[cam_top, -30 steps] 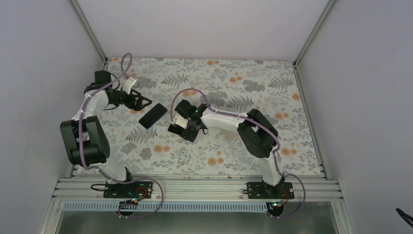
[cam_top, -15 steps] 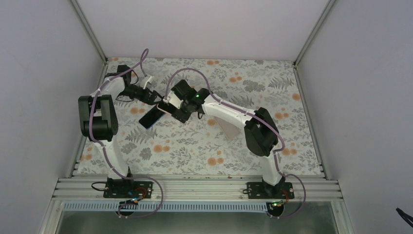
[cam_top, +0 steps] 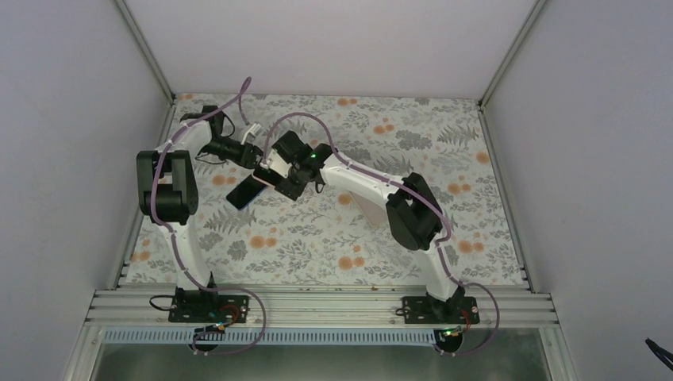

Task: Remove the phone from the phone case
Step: Pick up the phone at the center of the board.

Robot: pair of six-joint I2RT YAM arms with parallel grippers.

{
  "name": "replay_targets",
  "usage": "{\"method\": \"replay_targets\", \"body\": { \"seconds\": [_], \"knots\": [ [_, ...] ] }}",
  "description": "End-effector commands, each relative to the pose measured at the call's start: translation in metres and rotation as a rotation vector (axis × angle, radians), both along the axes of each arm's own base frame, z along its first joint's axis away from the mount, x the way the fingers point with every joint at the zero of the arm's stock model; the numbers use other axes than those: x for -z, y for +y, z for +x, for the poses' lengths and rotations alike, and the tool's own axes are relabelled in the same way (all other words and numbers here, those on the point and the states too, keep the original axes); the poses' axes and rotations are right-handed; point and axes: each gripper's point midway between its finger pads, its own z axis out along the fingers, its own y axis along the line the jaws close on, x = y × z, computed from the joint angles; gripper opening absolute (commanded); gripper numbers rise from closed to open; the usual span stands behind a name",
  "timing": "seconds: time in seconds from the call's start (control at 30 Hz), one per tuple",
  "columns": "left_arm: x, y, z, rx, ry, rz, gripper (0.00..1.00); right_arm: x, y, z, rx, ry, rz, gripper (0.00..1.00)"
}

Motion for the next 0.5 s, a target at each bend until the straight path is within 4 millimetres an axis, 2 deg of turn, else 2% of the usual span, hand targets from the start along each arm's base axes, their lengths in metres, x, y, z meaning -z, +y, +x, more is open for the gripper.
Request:
{"method": "replay_targets", "body": {
  "seconds": [0.0,0.07,0.17,0.3,0.37,0.4,0.47],
  "knots": [
    [-0.011,-0.013,-0.017,0.047,0.058,-0.09,0.46,-0.032,0.006,0.028,0.046,-0.113,0.087,0.49],
    [-0.011,-0.014,-0.019,0.051,0.065,-0.096,0.41,-0.035,0.005,0.031,0.049,-0.119,0.09,0.49],
    [-0.012,-0.016,-0.021,0.062,0.076,-0.12,0.26,-0.039,0.004,0.034,0.054,-0.132,0.092,0.49],
    [-0.016,-0.027,-0.03,0.111,0.087,-0.143,0.2,-0.042,0.004,0.041,0.064,-0.163,0.083,0.48],
    [-0.019,-0.031,-0.033,0.127,0.076,-0.136,0.08,-0.044,0.005,0.042,0.063,-0.171,0.082,0.48],
    [-0.021,-0.032,-0.033,0.132,0.064,-0.132,0.03,-0.045,0.004,0.042,0.064,-0.17,0.081,0.49],
    [-0.025,-0.033,-0.035,0.153,0.037,-0.133,0.02,-0.045,0.003,0.039,0.057,-0.158,0.079,0.56]
  ]
}}
